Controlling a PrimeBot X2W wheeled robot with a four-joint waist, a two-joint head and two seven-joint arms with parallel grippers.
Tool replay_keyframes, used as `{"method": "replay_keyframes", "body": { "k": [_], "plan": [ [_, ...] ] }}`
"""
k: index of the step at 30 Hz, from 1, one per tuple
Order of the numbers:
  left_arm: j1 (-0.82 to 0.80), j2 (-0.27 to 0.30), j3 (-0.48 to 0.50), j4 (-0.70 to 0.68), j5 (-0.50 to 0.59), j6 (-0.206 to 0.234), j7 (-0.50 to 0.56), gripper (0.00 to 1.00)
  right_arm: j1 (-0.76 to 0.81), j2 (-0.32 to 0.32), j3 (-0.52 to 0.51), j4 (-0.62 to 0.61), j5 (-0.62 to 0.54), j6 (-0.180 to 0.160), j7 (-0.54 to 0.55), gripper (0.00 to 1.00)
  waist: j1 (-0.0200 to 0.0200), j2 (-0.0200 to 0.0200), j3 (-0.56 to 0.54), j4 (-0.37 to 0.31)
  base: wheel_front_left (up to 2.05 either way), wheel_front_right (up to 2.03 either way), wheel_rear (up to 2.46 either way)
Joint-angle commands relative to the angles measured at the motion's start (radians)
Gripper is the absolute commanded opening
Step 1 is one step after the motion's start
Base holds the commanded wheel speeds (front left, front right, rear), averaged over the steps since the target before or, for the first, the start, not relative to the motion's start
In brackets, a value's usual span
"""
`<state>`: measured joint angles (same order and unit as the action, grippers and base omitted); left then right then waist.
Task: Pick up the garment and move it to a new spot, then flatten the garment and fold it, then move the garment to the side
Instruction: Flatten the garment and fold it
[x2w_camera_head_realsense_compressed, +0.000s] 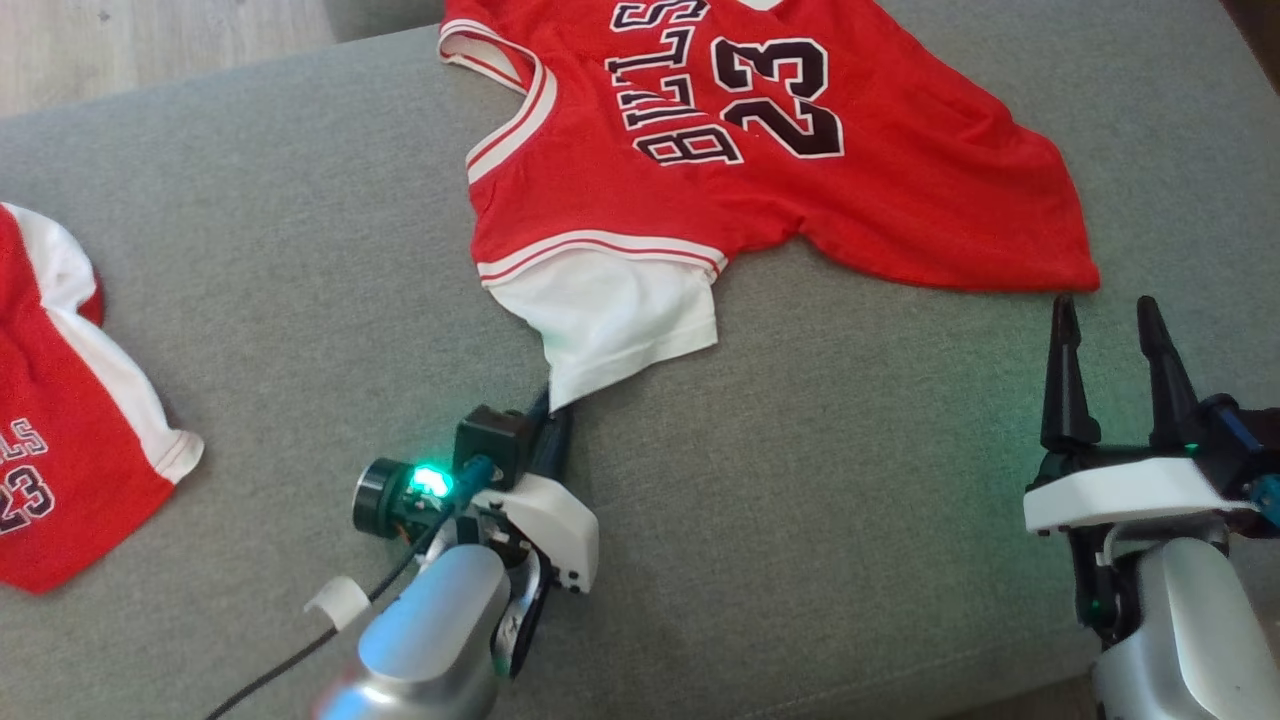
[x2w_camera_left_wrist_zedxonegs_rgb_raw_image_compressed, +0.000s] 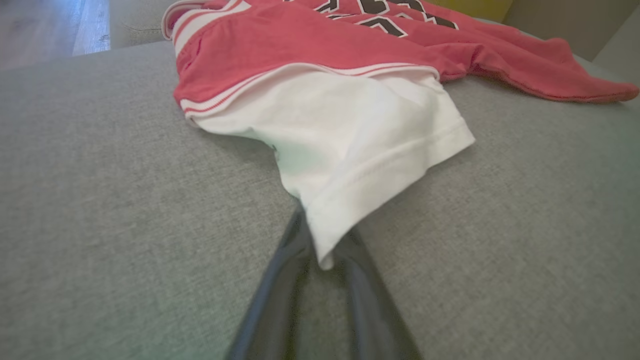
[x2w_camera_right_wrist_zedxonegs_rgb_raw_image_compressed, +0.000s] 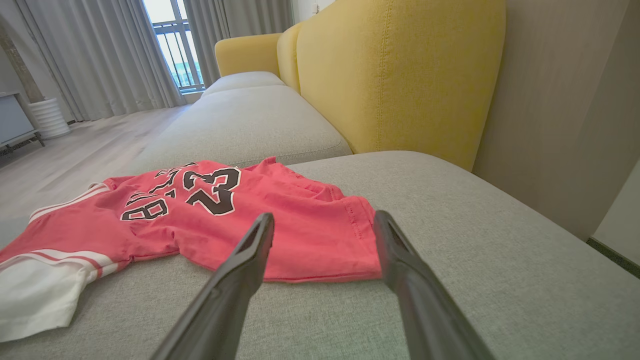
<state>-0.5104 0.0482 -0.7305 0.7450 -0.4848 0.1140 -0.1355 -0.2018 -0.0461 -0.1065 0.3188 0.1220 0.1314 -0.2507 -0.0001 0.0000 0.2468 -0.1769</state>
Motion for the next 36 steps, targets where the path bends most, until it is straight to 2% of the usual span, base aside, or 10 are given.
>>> {"method": "replay_keyframes", "body": {
  "k": [1,7,15,21,26,36],
  "plan": [
    [-0.026,0.002,0.007,-0.006,-0.002,0.002,-0.015,0.0,-0.029,-0.004,0.015,-0.029,0.002,-0.001,-0.011,1.0,0.0001,0.0,-0.005,0.007,0.0,0.0,0.0],
    [-0.036,0.003,0.014,-0.002,0.0,0.024,-0.067,0.0,-0.034,-0.004,0.005,-0.02,-0.006,-0.001,-0.011,1.0,0.0001,0.0,-0.024,0.031,0.0,0.0,0.0],
    [-0.035,0.041,0.082,-0.091,0.021,0.089,-0.123,0.0,-0.055,-0.004,-0.029,0.024,-0.022,-0.001,0.012,1.0,0.0001,0.0,-0.045,0.095,0.0,0.0,0.0],
    [-0.003,0.083,0.156,-0.276,0.095,0.138,-0.126,0.0,-0.113,-0.004,-0.174,0.143,-0.046,-0.001,0.113,1.0,0.0001,0.0,-0.036,0.14,0.0,0.0,0.0],
    [0.04,0.094,0.197,-0.374,0.147,0.141,-0.126,0.0,-0.172,-0.004,-0.287,0.276,-0.077,-0.001,0.161,1.0,0.0001,0.0,-0.023,0.164,0.0,0.0,0.0],
    [0.083,0.082,0.251,-0.415,0.191,0.118,-0.126,0.0,-0.237,-0.004,-0.238,0.464,-0.031,-0.001,0.12,1.0,0.0001,0.0,-0.008,0.167,0.0,0.0,0.0]
  ]
}}
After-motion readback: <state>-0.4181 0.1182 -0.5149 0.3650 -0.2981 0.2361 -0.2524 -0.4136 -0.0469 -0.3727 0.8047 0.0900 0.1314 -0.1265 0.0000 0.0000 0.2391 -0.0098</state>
